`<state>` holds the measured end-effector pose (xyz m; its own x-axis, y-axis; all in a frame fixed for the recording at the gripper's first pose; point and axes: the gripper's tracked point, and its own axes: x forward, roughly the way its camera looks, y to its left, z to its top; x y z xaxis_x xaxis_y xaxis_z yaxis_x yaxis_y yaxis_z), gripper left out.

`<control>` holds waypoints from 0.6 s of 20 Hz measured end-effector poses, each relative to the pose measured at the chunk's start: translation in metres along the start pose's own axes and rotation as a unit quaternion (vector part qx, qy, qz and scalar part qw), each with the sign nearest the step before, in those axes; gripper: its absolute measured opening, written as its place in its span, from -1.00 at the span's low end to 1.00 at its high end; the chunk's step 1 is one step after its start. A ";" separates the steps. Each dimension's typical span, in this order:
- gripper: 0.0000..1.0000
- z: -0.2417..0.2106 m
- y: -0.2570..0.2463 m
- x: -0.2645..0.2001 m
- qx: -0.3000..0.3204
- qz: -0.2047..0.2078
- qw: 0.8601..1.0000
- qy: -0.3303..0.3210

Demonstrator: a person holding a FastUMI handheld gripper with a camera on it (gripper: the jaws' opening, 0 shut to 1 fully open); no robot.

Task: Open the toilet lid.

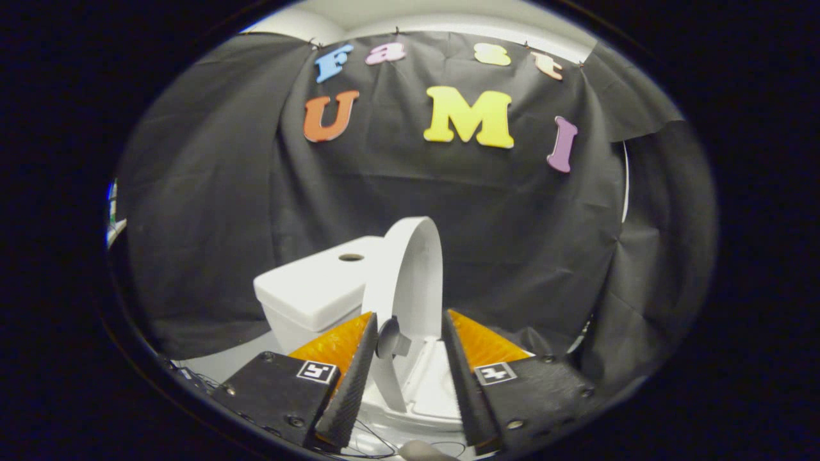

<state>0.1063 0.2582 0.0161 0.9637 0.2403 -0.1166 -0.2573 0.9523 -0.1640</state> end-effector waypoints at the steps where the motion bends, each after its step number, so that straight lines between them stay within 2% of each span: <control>1: 0.77 0.010 -0.012 -0.011 0.001 -0.006 1.000 -0.020; 3: 1.00 0.023 -0.038 -0.035 0.007 -0.023 0.998 -0.053; 8: 1.00 0.019 -0.096 -0.085 0.051 -0.043 0.995 -0.078; 12: 1.00 -0.010 -0.152 -0.117 0.078 -0.080 0.991 -0.074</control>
<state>0.0316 0.0831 0.0450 0.9942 0.0969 0.0459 -0.0963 0.9953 -0.0135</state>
